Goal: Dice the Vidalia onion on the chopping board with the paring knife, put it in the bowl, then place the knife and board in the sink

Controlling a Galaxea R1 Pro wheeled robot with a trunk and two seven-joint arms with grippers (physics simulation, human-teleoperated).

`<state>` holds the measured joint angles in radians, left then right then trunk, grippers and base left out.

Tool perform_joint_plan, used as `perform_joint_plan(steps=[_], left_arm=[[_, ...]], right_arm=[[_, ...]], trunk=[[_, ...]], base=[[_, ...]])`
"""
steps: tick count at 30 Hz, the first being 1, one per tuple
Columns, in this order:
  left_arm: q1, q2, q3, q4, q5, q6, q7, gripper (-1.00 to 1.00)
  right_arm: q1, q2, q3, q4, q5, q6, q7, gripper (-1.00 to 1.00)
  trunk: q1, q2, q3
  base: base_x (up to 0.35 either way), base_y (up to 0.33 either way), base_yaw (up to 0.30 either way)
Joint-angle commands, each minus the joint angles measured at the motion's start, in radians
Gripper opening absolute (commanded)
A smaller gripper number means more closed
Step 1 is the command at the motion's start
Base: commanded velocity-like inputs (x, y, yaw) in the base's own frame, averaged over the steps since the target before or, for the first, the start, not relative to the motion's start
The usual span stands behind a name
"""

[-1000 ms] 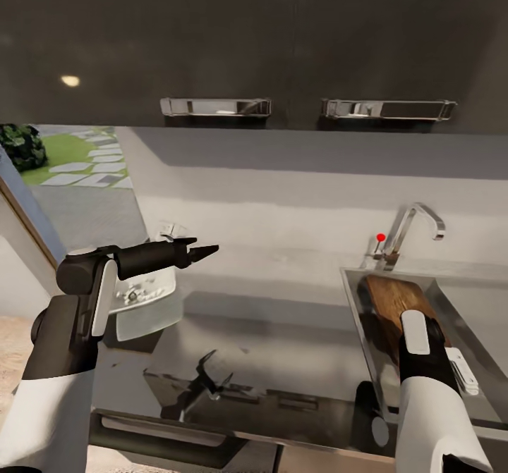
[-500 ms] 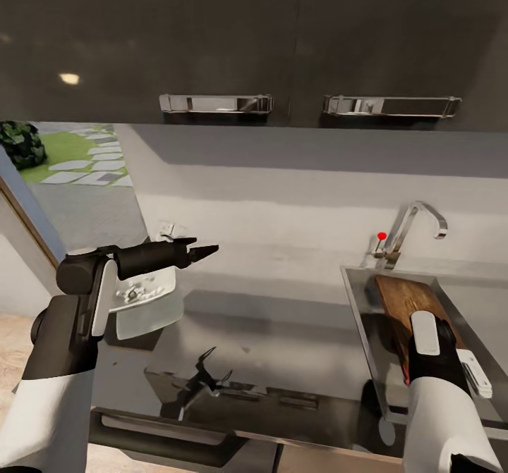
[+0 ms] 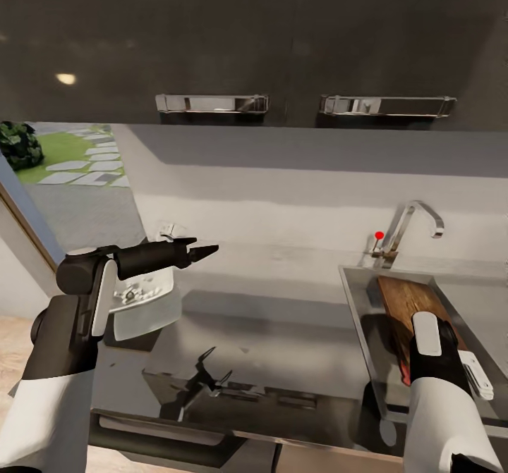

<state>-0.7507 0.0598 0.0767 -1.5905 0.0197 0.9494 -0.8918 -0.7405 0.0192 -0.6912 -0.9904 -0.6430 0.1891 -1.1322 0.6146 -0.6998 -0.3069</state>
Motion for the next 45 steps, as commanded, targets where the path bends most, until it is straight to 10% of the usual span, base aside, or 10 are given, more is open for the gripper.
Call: perform_joint_plan(steps=[1, 45], left_arm=[[-0.001, 0.000, 0.001, 0.000, 0.002, 0.008, -0.002, 1.00], [-0.001, 0.000, 0.000, 0.000, 0.002, 0.008, -0.003, 1.00]], right_arm=[[-0.001, 0.001, -0.002, -0.002, 0.000, 0.010, -0.003, -1.00], [-0.001, 0.001, -0.002, -0.001, 0.000, 0.010, -0.003, -1.00]], trunk=[[0.000, -0.001, -0.001], [0.000, -0.001, -0.061]], base=[[0.000, 0.000, -0.013], [0.000, 0.000, -0.001]])
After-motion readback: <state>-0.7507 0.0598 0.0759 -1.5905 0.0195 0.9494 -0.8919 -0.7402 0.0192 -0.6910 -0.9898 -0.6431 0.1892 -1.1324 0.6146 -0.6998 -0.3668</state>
